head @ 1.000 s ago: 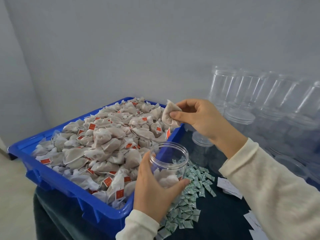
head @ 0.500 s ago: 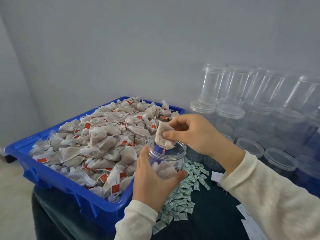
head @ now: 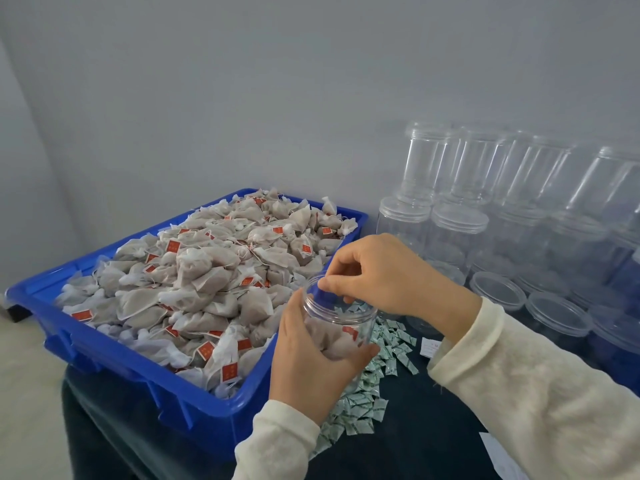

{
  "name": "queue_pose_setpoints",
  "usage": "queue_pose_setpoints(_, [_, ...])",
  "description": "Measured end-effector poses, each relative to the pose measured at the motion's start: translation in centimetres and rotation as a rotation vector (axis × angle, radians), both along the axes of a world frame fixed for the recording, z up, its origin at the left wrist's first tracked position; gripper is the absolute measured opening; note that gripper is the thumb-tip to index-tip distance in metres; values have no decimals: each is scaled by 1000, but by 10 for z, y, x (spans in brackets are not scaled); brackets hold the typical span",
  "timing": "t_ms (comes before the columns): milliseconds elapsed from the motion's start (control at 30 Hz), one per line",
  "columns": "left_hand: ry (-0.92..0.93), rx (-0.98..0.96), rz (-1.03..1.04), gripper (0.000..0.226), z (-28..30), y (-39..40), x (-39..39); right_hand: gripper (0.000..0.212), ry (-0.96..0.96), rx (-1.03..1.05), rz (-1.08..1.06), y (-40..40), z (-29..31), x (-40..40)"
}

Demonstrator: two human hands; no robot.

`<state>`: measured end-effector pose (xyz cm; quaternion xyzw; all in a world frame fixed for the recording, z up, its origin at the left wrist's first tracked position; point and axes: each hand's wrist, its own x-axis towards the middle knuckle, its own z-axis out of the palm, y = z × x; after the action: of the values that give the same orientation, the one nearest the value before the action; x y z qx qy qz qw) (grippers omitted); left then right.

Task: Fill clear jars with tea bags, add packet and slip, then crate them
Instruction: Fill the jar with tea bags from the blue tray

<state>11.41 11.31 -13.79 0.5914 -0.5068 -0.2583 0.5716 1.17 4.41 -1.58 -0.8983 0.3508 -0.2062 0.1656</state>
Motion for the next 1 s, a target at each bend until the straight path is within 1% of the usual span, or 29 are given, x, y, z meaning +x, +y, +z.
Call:
queue_pose_setpoints(167, [-4, -9, 7, 122, 0, 2, 0, 21, -41, 50, 8, -8, 1, 0])
queue_pose_setpoints(333, [2, -15, 16, 119, 1, 1, 2, 18, -70, 105, 11, -18, -2, 3])
queue_pose_setpoints(500, [-8, -27, 31, 117, 1, 1, 6, 16, -164, 229, -14, -40, -1, 12])
queue_pose_setpoints(600, [-26, -34, 48, 118, -1, 2, 10, 16, -241, 295, -62, -60, -4, 22])
queue_pose_setpoints(667, [-21, -36, 51, 120, -2, 2, 14, 17, -287, 302, -112, -77, -9, 31])
queue_pose_setpoints(733, [-11, -37, 53, 124, -4, 2, 17, 18, -236, 239, -158, -94, -18, 40])
queue_pose_setpoints(833, [11, -61, 58, 124, -5, 3, 20, 21, -66, 118, -211, -117, -39, 54])
queue_pose_setpoints(900, [7, -86, 58, 118, -6, 2, 21, 21, 11, 83, -238, -130, -53, 61])
queue_pose_setpoints(1000, [-22, -92, 63, 117, -8, 1, 21, 19, 116, 67, -263, -144, -67, 71])
